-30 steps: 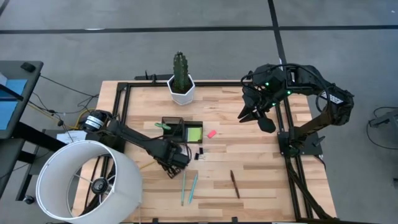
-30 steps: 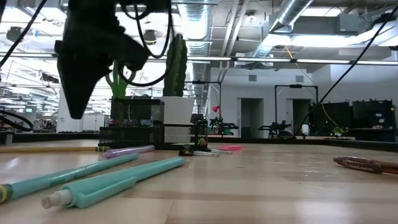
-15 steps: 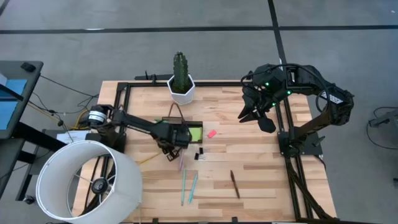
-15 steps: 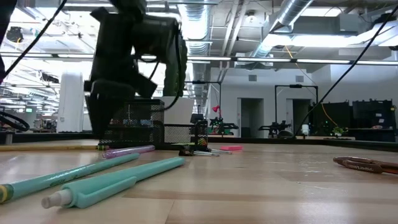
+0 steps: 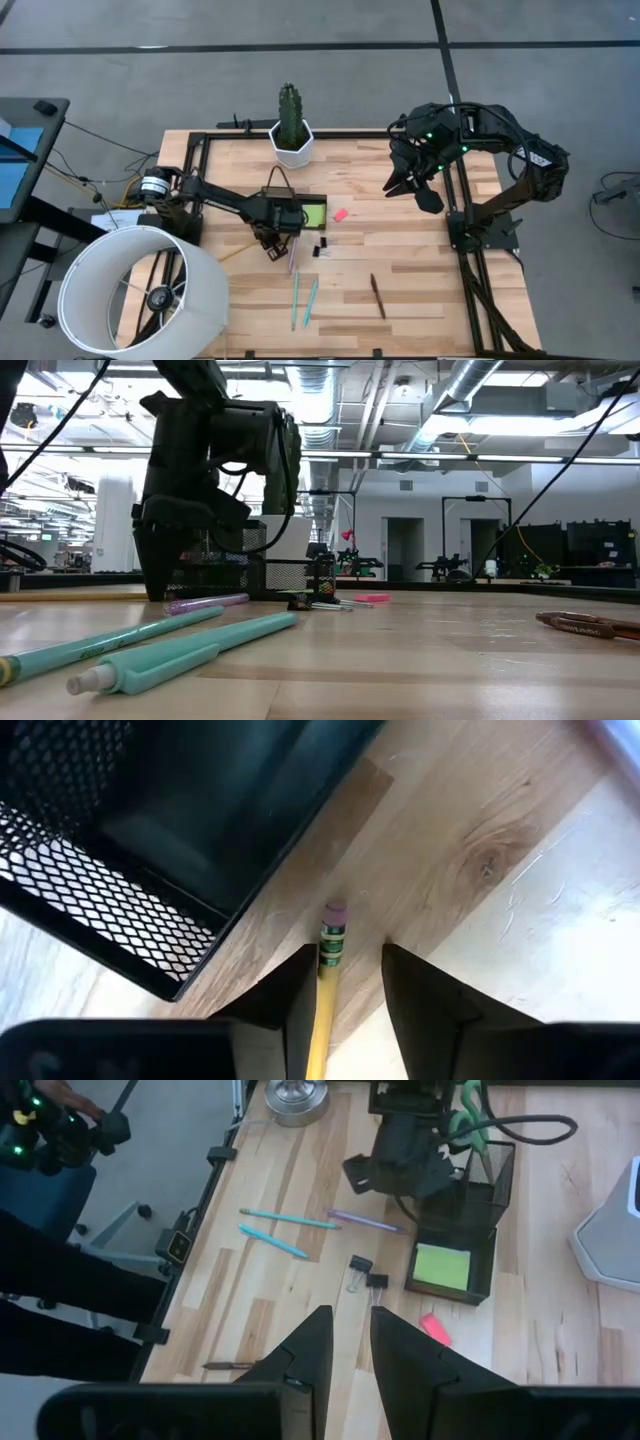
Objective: Pick and place office supplies into organizer
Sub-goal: Put the orange pencil into the black mesh organizer
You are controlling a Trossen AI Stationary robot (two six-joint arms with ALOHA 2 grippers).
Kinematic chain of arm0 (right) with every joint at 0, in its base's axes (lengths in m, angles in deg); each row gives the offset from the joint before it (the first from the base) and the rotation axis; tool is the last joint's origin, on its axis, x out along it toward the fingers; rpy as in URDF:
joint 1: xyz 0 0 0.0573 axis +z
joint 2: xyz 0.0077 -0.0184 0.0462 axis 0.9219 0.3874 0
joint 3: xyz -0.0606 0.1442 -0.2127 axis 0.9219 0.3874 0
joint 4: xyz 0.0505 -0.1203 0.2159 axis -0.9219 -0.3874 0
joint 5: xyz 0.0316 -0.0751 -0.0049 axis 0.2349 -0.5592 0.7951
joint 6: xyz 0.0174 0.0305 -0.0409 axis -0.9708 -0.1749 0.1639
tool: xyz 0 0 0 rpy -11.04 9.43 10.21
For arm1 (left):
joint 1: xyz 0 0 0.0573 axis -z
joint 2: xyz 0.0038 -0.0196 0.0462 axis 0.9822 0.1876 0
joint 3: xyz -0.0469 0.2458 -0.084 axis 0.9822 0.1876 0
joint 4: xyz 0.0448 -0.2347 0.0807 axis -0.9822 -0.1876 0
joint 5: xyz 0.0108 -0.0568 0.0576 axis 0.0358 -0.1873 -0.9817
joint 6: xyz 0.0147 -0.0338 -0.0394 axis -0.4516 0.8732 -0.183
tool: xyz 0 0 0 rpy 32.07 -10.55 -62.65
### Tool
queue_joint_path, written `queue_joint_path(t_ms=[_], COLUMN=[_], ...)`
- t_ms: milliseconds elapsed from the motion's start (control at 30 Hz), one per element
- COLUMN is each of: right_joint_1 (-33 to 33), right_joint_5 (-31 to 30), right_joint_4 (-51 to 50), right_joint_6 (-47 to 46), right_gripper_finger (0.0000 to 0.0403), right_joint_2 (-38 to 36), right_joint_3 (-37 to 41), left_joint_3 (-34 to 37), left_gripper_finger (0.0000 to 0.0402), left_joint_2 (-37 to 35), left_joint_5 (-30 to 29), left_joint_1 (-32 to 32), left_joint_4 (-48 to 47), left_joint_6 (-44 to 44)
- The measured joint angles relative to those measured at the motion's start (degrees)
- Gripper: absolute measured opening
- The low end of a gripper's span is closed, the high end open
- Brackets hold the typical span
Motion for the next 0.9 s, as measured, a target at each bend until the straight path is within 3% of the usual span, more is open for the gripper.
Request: queue_joint_path(t_ms=[200, 400, 900], right_joint_1=[0.0, 0.0, 0.0], right_joint_5=[0.0, 0.0, 0.0], right_joint_4=[0.0, -0.5, -0.5], right_joint_6=[0.3, 0.3, 0.3], right_gripper_finger=[0.0064, 0.0064, 0.0064], right_joint_2=[0.0, 0.0, 0.0], right_joint_3=[0.0, 0.0, 0.0], left_joint_3=[0.1, -0.4, -4.8], left_gripper_finger=[0.0120, 0.0095, 0.0067], left_joint_2=[1.5, 2.8, 5.2], left_joint_5=[8.6, 12.9, 10.4], left_joint_1=[-1.9, -1.3, 0.6], left_joint_4=[1.8, 2.0, 4.2], left_joint_6=[-1.9, -1.9, -4.8])
